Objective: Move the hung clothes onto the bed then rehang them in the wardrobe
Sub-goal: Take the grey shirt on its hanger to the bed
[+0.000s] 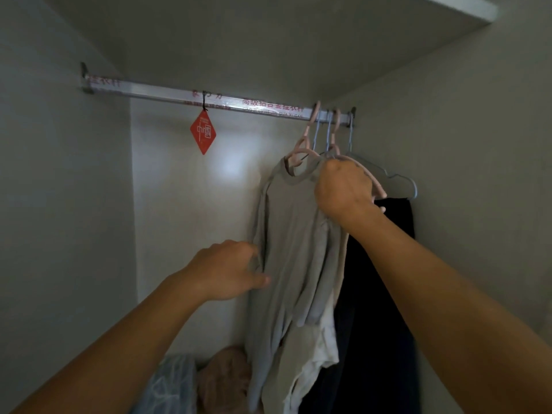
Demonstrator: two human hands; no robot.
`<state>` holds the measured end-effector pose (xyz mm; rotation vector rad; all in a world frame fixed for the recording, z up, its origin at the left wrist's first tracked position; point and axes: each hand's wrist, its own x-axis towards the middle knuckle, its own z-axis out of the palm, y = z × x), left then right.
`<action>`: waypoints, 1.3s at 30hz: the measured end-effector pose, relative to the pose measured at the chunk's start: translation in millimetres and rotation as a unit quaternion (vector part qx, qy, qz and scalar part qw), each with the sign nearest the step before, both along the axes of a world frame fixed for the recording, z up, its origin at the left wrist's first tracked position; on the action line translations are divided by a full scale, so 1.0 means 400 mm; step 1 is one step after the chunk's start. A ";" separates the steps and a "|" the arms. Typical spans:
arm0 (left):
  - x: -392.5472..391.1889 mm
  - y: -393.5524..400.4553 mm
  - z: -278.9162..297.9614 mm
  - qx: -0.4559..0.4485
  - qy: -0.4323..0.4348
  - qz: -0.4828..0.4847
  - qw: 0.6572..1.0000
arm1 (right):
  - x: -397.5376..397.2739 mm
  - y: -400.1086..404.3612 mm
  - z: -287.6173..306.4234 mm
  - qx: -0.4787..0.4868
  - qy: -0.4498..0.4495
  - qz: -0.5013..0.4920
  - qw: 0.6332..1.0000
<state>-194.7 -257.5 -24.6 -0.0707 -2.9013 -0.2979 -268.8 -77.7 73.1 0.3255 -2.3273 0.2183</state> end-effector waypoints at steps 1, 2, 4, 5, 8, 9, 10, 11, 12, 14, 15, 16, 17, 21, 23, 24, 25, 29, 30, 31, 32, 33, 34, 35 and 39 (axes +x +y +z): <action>0.002 0.003 0.005 -0.001 0.008 0.000 1.000 | 0.001 0.006 0.002 -0.006 0.004 0.001 1.000; 0.003 0.005 0.011 -0.002 0.015 0.000 1.000 | 0.003 0.011 0.005 -0.010 0.006 0.002 1.000; 0.008 0.011 0.019 -0.002 0.031 0.001 1.000 | 0.013 0.022 0.010 -0.017 0.007 0.005 1.000; 0.010 0.013 0.023 0.000 0.040 0.002 0.999 | 0.018 0.027 0.013 -0.021 0.009 0.007 1.000; 0.016 0.021 0.029 0.009 0.059 -0.002 0.998 | 0.036 0.045 0.024 -0.034 0.027 0.013 0.999; 0.017 0.024 0.029 0.013 0.063 -0.004 0.998 | 0.043 0.052 0.032 -0.038 0.029 0.013 0.999; 0.018 0.027 0.030 0.017 0.066 -0.004 0.998 | 0.050 0.059 0.041 -0.039 0.028 0.015 0.999; 0.019 0.030 0.030 0.019 0.070 -0.003 0.997 | 0.057 0.066 0.047 -0.036 0.028 0.017 0.999; 0.020 0.034 0.030 0.019 0.076 0.001 0.997 | 0.065 0.074 0.050 -0.028 0.030 0.020 0.999; 0.022 0.042 0.033 0.016 0.086 0.015 0.996 | 0.076 0.091 0.045 -0.013 0.039 0.027 0.999; 0.024 0.045 0.034 0.015 0.092 0.022 0.995 | 0.079 0.100 0.037 -0.009 0.041 0.031 0.999; 0.025 0.048 0.035 0.014 0.097 0.029 0.995 | 0.084 0.109 0.027 -0.007 0.041 0.033 0.999; 0.028 0.051 0.036 0.014 0.100 0.034 0.994 | 0.087 0.119 0.015 -0.006 0.041 0.031 0.999; 0.041 0.066 0.042 0.034 0.109 0.035 0.993 | 0.097 0.160 -0.032 0.007 0.057 0.026 0.998; 0.053 0.073 0.044 0.048 0.114 0.031 0.992 | 0.101 0.179 -0.049 0.006 0.054 0.041 0.998; 0.059 0.073 0.044 0.055 0.116 0.030 0.991 | 0.107 0.188 -0.055 0.006 0.049 0.050 0.998; 0.064 0.073 0.043 0.060 0.117 0.031 0.991 | 0.116 0.196 -0.061 -0.001 0.045 0.062 0.997; 0.084 0.054 0.035 0.069 0.123 0.021 0.990 | 0.176 0.219 -0.076 -0.042 0.048 0.093 0.994; 0.089 0.047 0.036 0.072 0.128 0.018 0.989 | 0.191 0.223 -0.079 -0.048 0.053 0.097 0.993; 0.096 0.040 0.036 0.075 0.133 0.015 0.988 | 0.209 0.227 -0.083 -0.054 0.059 0.098 0.992; 0.103 0.033 0.038 0.076 0.140 0.010 0.987 | 0.228 0.231 -0.087 -0.059 0.067 0.095 0.991; 0.111 0.027 0.040 0.076 0.146 0.002 0.986 | 0.247 0.235 -0.092 -0.063 0.074 0.086 0.992; 0.119 0.020 0.041 0.076 0.150 -0.009 0.986 | 0.270 0.238 -0.098 -0.066 0.081 0.077 0.992; 0.127 0.014 0.044 0.077 0.153 -0.021 0.985 | 0.294 0.240 -0.103 -0.067 0.086 0.070 0.992; 0.147 -0.021 0.053 0.091 0.167 -0.046 0.981 | 0.387 0.250 -0.122 -0.075 0.089 0.033 0.993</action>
